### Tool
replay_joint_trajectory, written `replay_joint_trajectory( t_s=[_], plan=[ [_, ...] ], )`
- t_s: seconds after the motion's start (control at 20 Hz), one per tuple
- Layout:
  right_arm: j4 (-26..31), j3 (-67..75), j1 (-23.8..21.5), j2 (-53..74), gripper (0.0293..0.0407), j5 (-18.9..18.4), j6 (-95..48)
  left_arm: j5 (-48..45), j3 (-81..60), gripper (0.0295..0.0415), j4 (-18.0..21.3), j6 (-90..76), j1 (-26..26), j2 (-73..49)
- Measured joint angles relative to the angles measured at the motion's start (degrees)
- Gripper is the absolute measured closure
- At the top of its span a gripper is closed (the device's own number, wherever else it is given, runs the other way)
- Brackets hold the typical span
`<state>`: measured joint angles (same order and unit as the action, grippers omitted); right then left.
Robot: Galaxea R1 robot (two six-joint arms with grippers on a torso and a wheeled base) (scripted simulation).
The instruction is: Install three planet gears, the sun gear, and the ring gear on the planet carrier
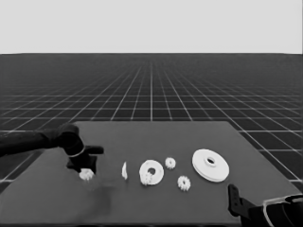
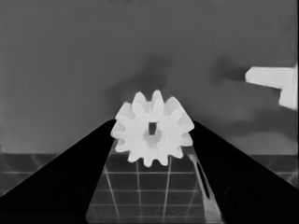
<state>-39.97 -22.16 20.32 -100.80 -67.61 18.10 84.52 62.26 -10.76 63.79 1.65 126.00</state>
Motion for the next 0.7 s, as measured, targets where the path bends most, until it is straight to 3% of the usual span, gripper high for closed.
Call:
replay_joint_trajectory(
  t_s=[0.2, 0.3, 0.4, 0.7],
  plan=[
    [0.0, 0.0, 0.0, 0.0, 0.0315, 0.0, 0.0, 0.23, -0.07, 0.0398, 0.49, 0.01, -0.5, -0.04],
    [0.0, 0.0, 0.0, 0.0, 0.0315, 0.0, 0.0, 3.93, 15.81, 0.0398, 1.3, 14.98, -2.56, 27.17],
    [0.0, 0.0, 0.0, 0.0, 0.0315, 0.0, 0.0, 2.99, 32.15, 0.0398, 2.08, 10.18, -2.93, 41.9],
    [0.0, 0.0, 0.0, 0.0, 0.0315, 0.0, 0.0, 2.07, 45.03, 0.0398, 2.61, 4.37, -2.93, 49.57]
  ],
)
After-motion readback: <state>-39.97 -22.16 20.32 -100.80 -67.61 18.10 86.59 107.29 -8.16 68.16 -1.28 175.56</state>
